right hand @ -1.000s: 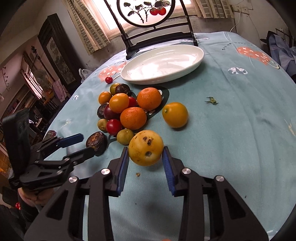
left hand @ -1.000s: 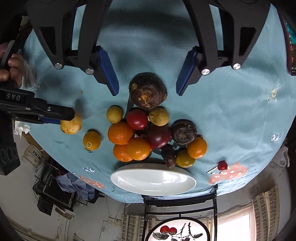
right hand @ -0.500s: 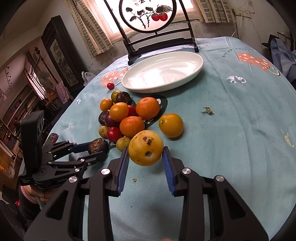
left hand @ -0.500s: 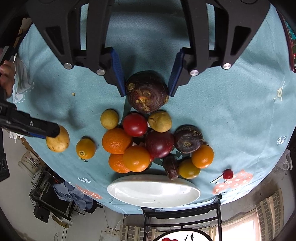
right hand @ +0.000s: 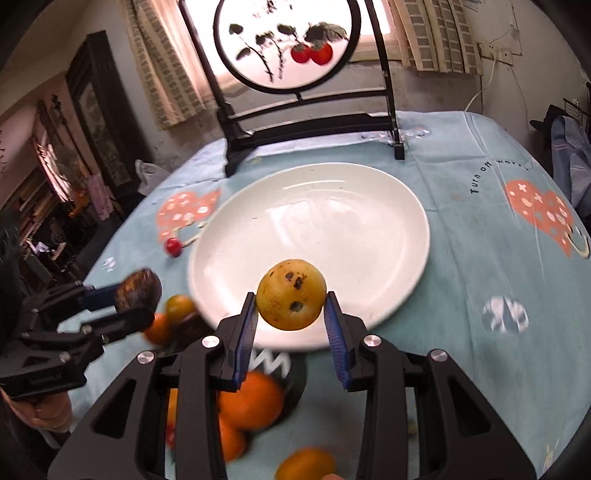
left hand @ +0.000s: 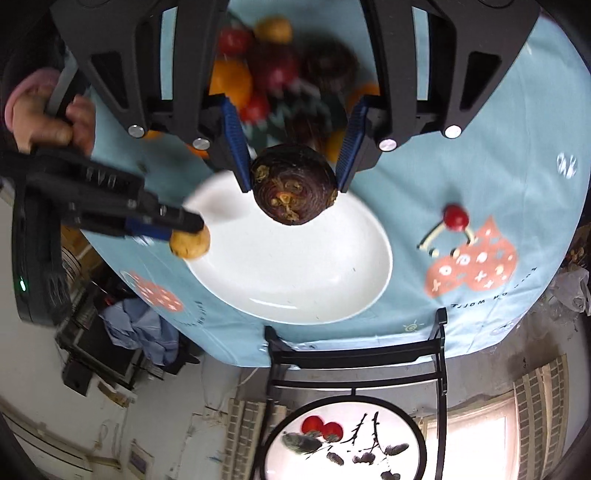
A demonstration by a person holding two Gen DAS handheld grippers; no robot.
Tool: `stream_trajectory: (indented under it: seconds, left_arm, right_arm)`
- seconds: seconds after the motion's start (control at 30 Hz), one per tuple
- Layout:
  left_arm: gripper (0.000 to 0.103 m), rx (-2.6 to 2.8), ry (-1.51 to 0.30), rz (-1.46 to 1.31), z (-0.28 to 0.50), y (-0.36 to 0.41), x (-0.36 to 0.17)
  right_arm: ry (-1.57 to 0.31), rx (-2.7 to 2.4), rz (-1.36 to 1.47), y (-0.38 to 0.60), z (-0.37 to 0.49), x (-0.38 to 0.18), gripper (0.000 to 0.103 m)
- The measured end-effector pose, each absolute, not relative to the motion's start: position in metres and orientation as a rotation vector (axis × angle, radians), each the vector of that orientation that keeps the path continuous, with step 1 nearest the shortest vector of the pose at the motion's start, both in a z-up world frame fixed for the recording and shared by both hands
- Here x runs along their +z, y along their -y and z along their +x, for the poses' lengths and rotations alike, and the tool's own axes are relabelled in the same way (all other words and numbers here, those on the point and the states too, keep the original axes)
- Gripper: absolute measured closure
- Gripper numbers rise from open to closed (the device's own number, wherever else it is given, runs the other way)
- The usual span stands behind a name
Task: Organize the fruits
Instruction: 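Carry both fruits over the white plate and open both tools to release them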
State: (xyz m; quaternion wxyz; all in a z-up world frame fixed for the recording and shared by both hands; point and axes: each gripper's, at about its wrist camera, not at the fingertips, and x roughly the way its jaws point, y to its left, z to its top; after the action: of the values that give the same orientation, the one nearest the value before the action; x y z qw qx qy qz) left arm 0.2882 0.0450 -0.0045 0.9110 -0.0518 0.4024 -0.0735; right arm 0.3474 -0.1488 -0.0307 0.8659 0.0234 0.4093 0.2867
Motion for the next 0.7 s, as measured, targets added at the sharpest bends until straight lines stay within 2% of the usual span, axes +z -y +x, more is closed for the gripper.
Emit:
stream_trajectory:
  seconds: [0.2, 0.5, 0.67, 0.7]
  left_arm:
    - [0.056, -0.12, -0.908, -0.093, 0.351, -0.044, -0.029]
    - [0.054, -0.081, -0.958, -0.075, 0.368, -0.043, -0.05]
    - [0.026, -0.044, -0.886, -0.058, 0.343, -0.044, -0.027]
    - [0.024, -0.037, -0.865, -0.052, 0.333, -0.045, -0.021]
  right_arm:
    - [-0.928, 0.577, 0.01, 0.135, 0.379, -0.054, 0.066]
    - [-0.932, 0.578, -0.017, 0.133, 0.378, -0.055, 0.063]
    - [-0.866, 0.581, 0.007, 0.145, 0.358, -0.031, 0.059]
    - [-0.852, 0.584, 0.022, 0.151, 0.35, -0.026, 0.057]
